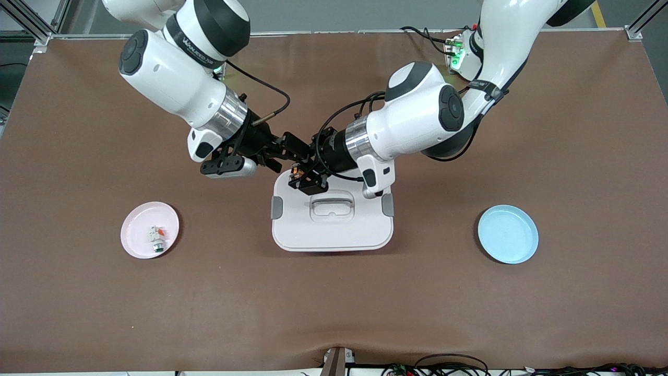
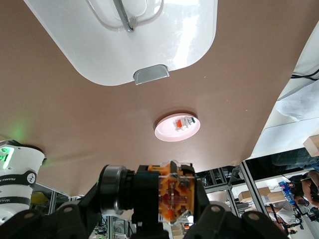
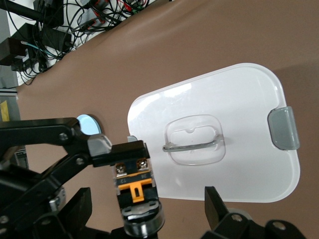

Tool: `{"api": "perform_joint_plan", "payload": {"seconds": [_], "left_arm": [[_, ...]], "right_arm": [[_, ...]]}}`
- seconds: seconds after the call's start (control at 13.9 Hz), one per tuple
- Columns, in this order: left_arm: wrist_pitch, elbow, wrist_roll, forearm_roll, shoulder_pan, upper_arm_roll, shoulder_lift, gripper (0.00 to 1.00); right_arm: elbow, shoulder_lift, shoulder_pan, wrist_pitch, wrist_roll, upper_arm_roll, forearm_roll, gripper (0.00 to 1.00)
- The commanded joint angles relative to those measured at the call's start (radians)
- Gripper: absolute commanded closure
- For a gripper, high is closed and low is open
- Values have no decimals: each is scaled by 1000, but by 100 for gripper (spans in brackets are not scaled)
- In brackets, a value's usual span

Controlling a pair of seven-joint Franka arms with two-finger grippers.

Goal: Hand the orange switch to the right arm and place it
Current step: 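Close the right gripper on the orange switch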

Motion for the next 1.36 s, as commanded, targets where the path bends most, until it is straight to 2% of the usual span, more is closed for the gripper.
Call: {"api": "perform_joint_plan", "payload": {"seconds": [0.0, 0.57, 0.65, 0.86, 1.08, 1.29], "left_arm": [[-7, 6, -28, 5, -3, 2, -9, 91], [-7, 6, -30, 5, -2, 2, -11, 91], [-7, 6, -30, 5, -2, 2, -11, 91], [-7, 6, -30, 7, -2, 2, -11, 91], [-7, 6, -30, 7, -2, 2, -11, 91], [-7, 6, -28, 7, -2, 2, -11, 91]], "right_arm": [[-10, 7, 8, 23, 16, -1, -29, 0], [-6, 16, 14, 31, 48, 1, -26, 0], [-4, 16, 14, 26, 48, 1, -26, 8], [2, 16, 14, 25, 47, 1, -24, 41], [3, 16, 12, 28, 48, 1, -18, 100], [3, 16, 14, 31, 65, 1, -15, 100]]}}
